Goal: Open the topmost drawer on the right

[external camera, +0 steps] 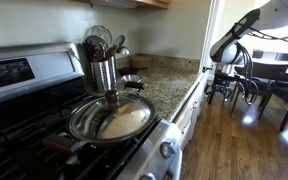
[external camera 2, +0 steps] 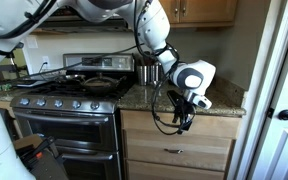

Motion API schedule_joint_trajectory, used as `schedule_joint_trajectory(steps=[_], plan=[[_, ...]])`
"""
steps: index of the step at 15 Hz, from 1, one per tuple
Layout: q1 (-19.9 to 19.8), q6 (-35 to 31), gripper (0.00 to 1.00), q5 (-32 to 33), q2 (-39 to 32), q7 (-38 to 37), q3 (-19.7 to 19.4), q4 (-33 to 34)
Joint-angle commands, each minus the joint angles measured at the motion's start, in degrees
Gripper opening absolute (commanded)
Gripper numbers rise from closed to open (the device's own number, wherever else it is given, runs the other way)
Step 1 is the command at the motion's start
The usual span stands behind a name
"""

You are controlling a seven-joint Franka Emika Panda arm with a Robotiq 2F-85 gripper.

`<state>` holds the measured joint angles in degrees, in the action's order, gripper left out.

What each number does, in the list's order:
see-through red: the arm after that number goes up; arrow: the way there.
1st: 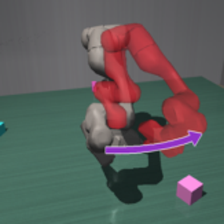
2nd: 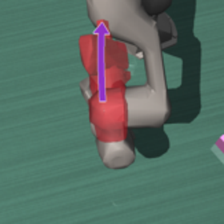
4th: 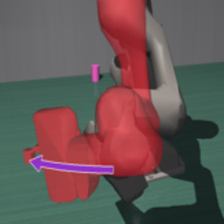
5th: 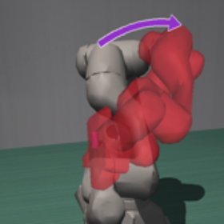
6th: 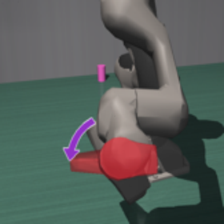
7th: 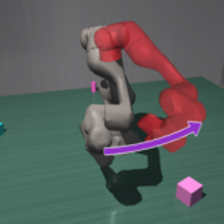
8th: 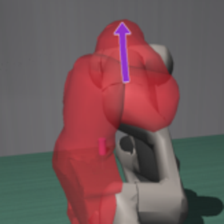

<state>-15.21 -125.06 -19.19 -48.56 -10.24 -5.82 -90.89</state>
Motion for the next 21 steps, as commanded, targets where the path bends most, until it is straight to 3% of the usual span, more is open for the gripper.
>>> schedule_joint_trajectory(steps=[1,9,13,16,21], plan=[[-0.18,-2.44,0.97,0.72,5.77,3.47,-0.51,-7.15],[0.42,-20.38,0.99,-8.09,7.46,0.14,1.5,-15.46],[-3.35,-28.44,1.0,-13.75,6.57,5.51,6.78,-17.74],[-5.95,-31.77,0.92,-17.68,5.91,8.83,10.27,-18.3],[-7.43,-31.69,1.0,-20.16,5.07,11.7,11.45,-18.12]])
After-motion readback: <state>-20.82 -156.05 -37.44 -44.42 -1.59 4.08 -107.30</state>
